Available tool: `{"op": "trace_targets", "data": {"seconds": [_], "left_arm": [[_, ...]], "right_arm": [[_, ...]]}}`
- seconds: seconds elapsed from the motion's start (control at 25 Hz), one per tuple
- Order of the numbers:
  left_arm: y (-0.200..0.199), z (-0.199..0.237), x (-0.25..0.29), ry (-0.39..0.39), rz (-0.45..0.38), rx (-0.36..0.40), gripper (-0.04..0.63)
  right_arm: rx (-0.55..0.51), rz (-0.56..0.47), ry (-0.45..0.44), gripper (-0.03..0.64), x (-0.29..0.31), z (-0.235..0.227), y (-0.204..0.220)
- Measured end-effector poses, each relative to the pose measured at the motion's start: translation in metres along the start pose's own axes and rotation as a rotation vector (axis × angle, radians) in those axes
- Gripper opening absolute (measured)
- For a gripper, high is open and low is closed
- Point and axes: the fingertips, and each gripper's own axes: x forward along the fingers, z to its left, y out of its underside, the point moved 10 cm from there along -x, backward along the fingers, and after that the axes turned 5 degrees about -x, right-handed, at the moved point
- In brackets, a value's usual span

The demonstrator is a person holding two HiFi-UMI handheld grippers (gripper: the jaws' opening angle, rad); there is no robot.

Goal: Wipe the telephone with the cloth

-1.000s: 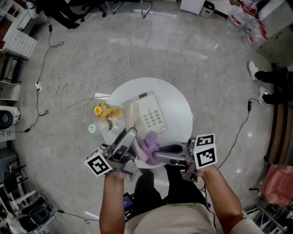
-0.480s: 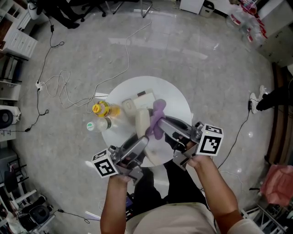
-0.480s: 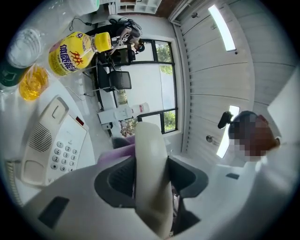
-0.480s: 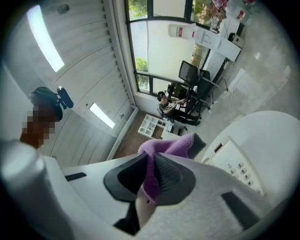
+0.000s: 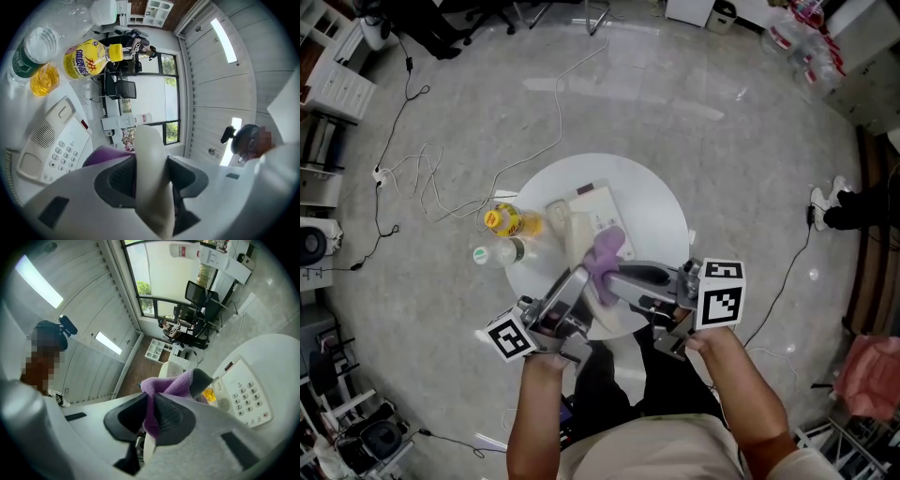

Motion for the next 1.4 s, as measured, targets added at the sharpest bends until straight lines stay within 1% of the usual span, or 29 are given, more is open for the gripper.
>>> {"op": "trace_targets", "data": {"seconds": [0.08, 0.24, 0.4, 0.72, 0.8, 0.84, 0.92, 1.04, 1.16, 1.2, 1.28, 1.4], "left_arm": [[0.002, 0.0, -0.001, -0.001, -0.019, -0.032, 0.207], [0.006, -0.002, 0.001, 0.0, -0.016, -0.033, 0.207], [0.005, -0.001, 0.001, -0.01, -0.031, -0.038, 0.207], [0.0, -0.002, -0.001, -0.053, -0.054, -0.009, 0.207], [-0.002, -0.003, -0.001, -0.07, -0.039, 0.01, 0.207], [-0.003, -0.003, -0.001, -0.079, -0.024, 0.026, 0.206], [-0.006, -0.007, 0.001, -0.1, 0.021, 0.081, 0.207], [-0.003, -0.011, 0.003, -0.135, 0.098, 0.144, 0.206], [0.004, -0.013, 0.004, -0.153, 0.152, 0.172, 0.207], [0.006, -0.014, 0.004, -0.157, 0.165, 0.177, 0.207], [0.009, -0.016, 0.004, -0.171, 0.191, 0.191, 0.206], [0.012, -0.014, 0.001, -0.202, 0.228, 0.23, 0.206]], "right_arm": [[0.001, 0.034, -0.013, 0.032, -0.002, 0.003, 0.003], [0.021, 0.045, -0.016, 0.032, -0.008, 0.007, 0.008], [0.024, 0.064, -0.015, 0.032, -0.018, 0.012, 0.012], [0.012, 0.18, 0.017, 0.032, -0.041, 0.028, 0.037], [-0.007, 0.205, 0.037, 0.032, -0.044, 0.032, 0.041], [-0.034, 0.209, 0.061, 0.032, -0.046, 0.035, 0.039], [-0.141, 0.205, 0.138, 0.032, -0.048, 0.046, 0.027], [-0.395, 0.205, 0.27, 0.032, -0.043, 0.07, -0.005], [-0.644, 0.234, 0.331, 0.032, -0.02, 0.094, -0.035], [-0.719, 0.261, 0.341, 0.032, -0.008, 0.101, -0.041], [-0.856, 0.358, 0.36, 0.032, 0.017, 0.109, -0.047], [-1.033, 0.57, 0.374, 0.032, 0.055, 0.111, -0.039]]}}
